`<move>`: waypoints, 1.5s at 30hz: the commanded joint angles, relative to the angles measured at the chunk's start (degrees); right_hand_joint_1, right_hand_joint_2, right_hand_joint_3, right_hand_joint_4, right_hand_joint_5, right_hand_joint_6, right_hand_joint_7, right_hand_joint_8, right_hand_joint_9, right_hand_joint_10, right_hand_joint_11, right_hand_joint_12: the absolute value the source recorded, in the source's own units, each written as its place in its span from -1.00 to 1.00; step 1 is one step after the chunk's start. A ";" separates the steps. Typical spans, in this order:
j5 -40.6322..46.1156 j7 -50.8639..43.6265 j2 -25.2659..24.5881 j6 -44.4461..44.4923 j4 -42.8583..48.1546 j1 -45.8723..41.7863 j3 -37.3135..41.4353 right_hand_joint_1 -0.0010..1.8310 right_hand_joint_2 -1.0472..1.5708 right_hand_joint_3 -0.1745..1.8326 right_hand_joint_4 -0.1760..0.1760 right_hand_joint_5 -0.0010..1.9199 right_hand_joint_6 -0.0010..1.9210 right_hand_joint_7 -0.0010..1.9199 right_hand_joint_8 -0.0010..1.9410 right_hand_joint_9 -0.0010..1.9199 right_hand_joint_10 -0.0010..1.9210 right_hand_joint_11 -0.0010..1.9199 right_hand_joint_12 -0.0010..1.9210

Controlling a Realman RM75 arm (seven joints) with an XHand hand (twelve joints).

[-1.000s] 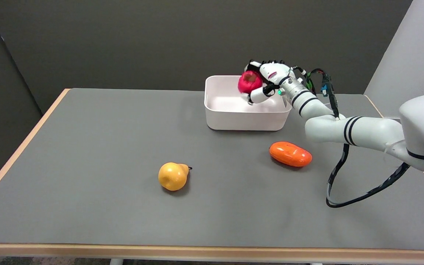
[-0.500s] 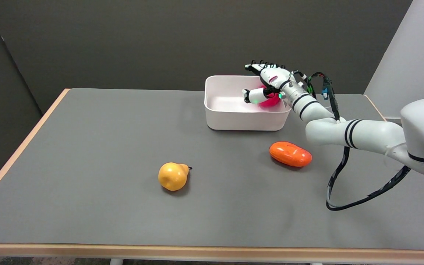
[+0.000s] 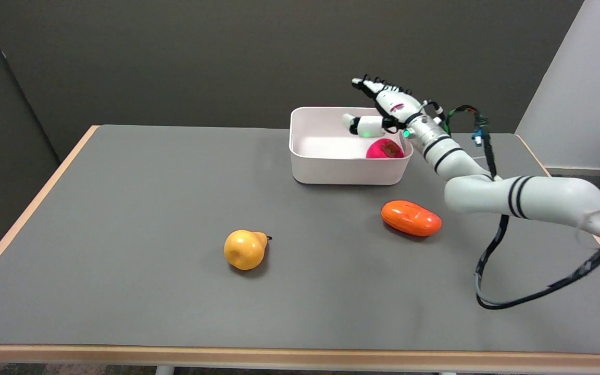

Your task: Place tomato into white box.

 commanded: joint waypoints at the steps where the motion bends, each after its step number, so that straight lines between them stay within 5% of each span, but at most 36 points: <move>1: -0.27 15.17 18.99 23.46 -28.95 -5.35 4.00 -0.82 0.24 0.15 0.55 -0.95 -0.80 -0.93 -0.83 -0.95 -0.48 -0.95 0.02; 8: 0.03 19.56 23.98 36.44 -37.11 -11.75 4.24 -0.87 0.25 0.15 0.52 -0.97 -0.81 -0.95 -0.83 -0.96 -0.52 -0.97 -0.01; 16: 0.37 19.64 27.96 39.02 -44.02 -17.58 4.24 -0.87 0.25 0.15 0.47 -0.97 -0.84 -0.95 -0.82 -0.96 -0.51 -1.00 0.00; 26: 0.79 29.73 30.07 42.77 -43.16 -24.42 6.73 -0.87 0.27 0.16 0.41 -1.00 -0.80 -0.96 -0.81 -0.98 -0.51 -1.00 -0.03; 45: -0.44 29.81 30.59 43.42 -40.75 -29.60 12.30 -0.81 0.27 0.17 0.39 -1.00 -0.81 -0.96 -0.83 -0.97 -0.50 -1.00 -0.08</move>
